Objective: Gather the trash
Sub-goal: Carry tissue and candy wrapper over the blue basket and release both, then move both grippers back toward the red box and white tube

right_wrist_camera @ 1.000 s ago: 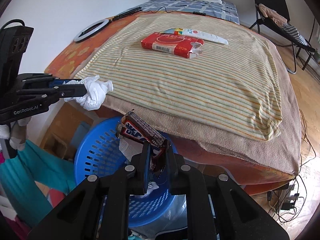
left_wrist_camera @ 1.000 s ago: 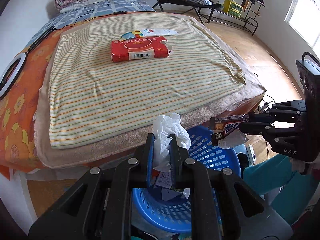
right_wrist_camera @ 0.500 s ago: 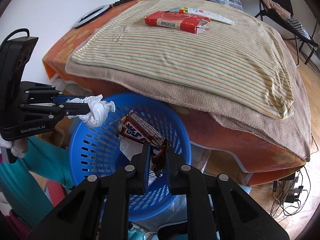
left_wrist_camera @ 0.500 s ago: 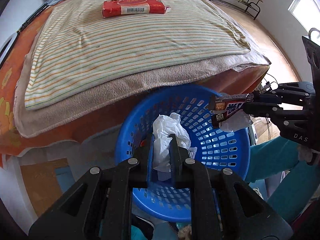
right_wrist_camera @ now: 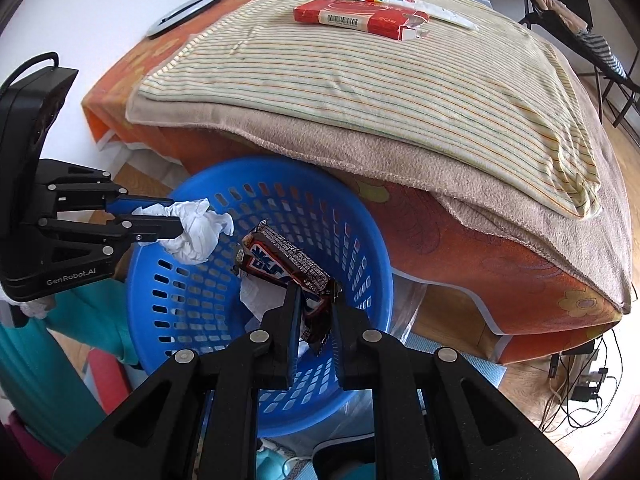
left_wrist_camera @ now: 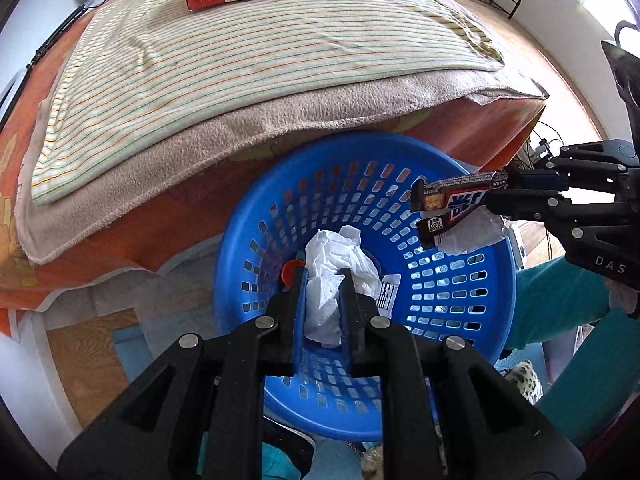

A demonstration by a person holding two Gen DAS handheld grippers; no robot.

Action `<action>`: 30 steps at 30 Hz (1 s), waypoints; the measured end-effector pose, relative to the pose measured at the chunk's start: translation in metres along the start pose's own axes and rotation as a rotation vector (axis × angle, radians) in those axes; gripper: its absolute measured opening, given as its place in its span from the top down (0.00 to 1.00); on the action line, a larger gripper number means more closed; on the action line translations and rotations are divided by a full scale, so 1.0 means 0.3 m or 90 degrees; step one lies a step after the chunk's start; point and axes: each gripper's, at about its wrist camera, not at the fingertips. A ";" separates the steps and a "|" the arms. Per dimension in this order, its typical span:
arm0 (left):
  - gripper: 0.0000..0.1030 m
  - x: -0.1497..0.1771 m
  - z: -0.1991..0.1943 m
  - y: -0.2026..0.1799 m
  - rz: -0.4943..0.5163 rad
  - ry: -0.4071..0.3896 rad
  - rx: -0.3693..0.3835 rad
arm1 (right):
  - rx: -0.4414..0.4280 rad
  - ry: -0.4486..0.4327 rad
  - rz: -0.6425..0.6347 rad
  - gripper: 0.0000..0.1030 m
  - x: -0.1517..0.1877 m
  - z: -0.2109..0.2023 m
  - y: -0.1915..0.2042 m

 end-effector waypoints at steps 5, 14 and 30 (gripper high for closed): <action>0.79 -0.001 0.004 0.001 -0.002 0.001 -0.002 | 0.001 0.008 0.008 0.84 0.001 0.010 -0.008; 0.43 -0.002 0.004 -0.001 0.004 -0.002 -0.011 | 0.015 0.014 0.007 0.60 0.000 0.021 -0.005; 0.34 -0.047 -0.018 0.039 -0.024 -0.015 -0.005 | 0.068 -0.004 0.002 0.35 -0.028 -0.003 -0.010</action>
Point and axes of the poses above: each gripper's, at about its wrist camera, not at the fingertips, and z roughly the way its jaws point, y to its left, x to its underside, and after that the axes turned 5 degrees about z, right-handed
